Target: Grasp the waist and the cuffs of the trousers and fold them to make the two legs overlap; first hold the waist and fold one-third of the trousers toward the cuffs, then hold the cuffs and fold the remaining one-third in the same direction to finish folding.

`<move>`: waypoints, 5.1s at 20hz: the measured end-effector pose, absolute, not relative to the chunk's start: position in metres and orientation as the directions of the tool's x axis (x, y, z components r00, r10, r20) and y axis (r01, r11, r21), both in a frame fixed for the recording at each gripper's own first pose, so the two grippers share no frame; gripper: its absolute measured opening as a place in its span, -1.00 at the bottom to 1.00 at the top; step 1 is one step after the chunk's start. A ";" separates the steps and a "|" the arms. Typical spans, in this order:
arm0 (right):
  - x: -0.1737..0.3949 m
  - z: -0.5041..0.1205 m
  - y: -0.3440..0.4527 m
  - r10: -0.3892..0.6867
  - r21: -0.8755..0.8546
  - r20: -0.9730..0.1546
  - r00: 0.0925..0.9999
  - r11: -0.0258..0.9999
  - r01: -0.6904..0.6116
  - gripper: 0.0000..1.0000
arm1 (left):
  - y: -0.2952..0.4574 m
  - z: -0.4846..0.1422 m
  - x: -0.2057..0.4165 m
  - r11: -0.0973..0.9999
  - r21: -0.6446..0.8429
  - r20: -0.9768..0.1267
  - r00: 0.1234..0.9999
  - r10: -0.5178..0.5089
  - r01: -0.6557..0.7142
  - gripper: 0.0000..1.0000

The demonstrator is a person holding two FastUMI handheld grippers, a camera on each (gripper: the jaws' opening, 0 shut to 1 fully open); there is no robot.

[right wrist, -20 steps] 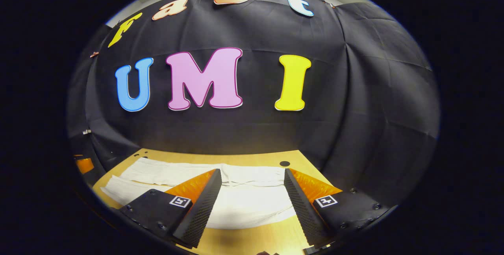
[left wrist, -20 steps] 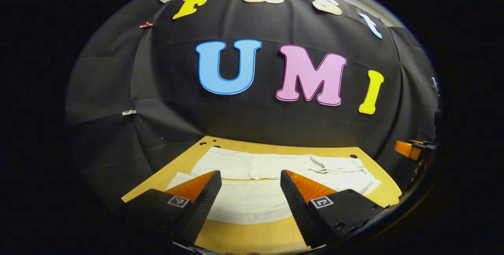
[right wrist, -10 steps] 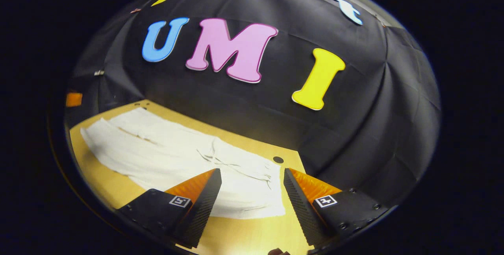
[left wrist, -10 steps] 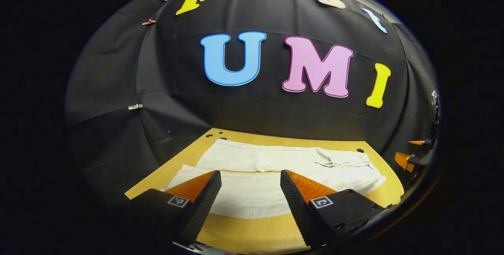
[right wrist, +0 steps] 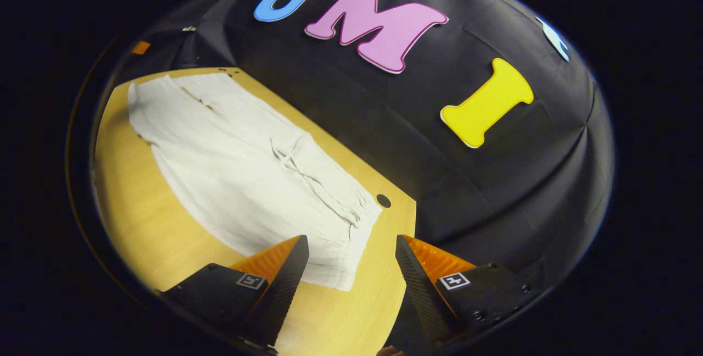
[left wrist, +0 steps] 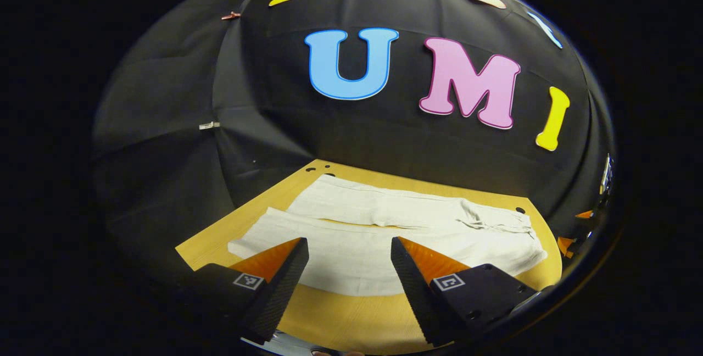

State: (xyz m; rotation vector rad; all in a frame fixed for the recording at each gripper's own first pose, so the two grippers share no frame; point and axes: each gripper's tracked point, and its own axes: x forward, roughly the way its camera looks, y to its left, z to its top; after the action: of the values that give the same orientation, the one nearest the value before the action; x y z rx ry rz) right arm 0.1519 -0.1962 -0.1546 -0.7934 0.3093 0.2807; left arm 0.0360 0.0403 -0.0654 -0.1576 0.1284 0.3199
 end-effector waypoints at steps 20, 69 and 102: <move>0.206 -0.270 -0.233 0.065 -0.765 -0.581 0.811 0.297 -0.571 0.89 | 0.068 -0.109 0.031 0.876 -0.084 -0.272 0.857 0.438 -0.475 0.92; 0.203 -0.298 -0.225 0.020 -0.627 -0.778 0.628 0.038 -0.778 -0.89 | 0.290 -0.262 0.126 0.382 0.737 -0.675 0.629 0.385 0.557 -0.36; 0.327 -0.156 -0.198 -0.022 -0.520 -0.484 0.875 0.811 -0.267 -0.90 | 0.246 -0.071 0.262 0.695 0.708 -0.255 0.871 0.420 -0.128 -0.90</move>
State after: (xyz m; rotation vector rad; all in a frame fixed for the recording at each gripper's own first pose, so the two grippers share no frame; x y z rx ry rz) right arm 0.3272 -0.1976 -0.1556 -0.6166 0.4957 0.1366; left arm 0.2620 0.2463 -0.0713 0.7451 0.4205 0.3158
